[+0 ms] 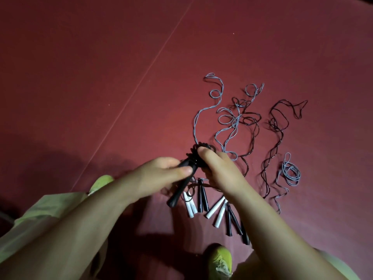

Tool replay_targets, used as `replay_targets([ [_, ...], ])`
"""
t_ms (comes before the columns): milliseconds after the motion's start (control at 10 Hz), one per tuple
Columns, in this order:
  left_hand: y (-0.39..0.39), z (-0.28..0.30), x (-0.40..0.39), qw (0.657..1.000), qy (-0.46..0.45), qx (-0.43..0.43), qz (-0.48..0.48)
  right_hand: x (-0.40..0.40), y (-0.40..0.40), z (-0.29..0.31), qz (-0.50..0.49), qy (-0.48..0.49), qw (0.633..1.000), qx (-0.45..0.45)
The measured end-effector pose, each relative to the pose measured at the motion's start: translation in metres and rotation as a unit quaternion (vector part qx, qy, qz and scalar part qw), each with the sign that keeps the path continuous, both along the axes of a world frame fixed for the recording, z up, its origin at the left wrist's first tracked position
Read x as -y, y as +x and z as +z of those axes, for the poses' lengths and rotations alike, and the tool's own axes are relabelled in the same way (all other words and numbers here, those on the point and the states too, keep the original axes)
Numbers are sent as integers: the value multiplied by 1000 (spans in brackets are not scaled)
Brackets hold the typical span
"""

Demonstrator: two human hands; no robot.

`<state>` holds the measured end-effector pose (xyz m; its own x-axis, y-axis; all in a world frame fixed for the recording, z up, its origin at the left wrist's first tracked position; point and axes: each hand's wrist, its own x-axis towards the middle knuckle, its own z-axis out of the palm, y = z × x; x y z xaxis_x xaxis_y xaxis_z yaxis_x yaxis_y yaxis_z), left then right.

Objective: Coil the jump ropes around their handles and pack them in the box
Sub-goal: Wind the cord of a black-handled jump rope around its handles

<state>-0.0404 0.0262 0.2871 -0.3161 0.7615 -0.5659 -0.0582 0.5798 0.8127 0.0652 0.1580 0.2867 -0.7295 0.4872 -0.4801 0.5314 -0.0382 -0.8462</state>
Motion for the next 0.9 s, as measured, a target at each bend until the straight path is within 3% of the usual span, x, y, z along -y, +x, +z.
replay_targets([
  [100, -5, 1, 4, 975, 7, 218, 45, 0, 1, 4, -23, -86, 996, -25],
  [200, -10, -7, 9, 955, 1, 293, 39, -3, 3, 8, -14, -201, 976, -78],
  [300, -1, 0, 6, 947, -13, 316, 53, -17, 6, 6, 91, -300, 946, -79],
  [400, 6, 2, 6, 967, -13, 256, 10, -16, 12, 2, 102, -297, 948, -59],
  [600, 7, 1, 1, 994, -15, 81, 64, -11, 7, 3, 68, -251, 965, -8],
  [700, 8, -5, -2, 994, -25, -82, 74, -5, 4, 1, 52, -185, 981, 16],
  [800, 7, -15, -1, 967, -31, -246, 58, 3, 0, 0, 61, -47, 996, 48],
  [900, 7, -18, 1, 954, -53, -292, 47, 5, -1, -2, 58, 5, 996, 67],
])
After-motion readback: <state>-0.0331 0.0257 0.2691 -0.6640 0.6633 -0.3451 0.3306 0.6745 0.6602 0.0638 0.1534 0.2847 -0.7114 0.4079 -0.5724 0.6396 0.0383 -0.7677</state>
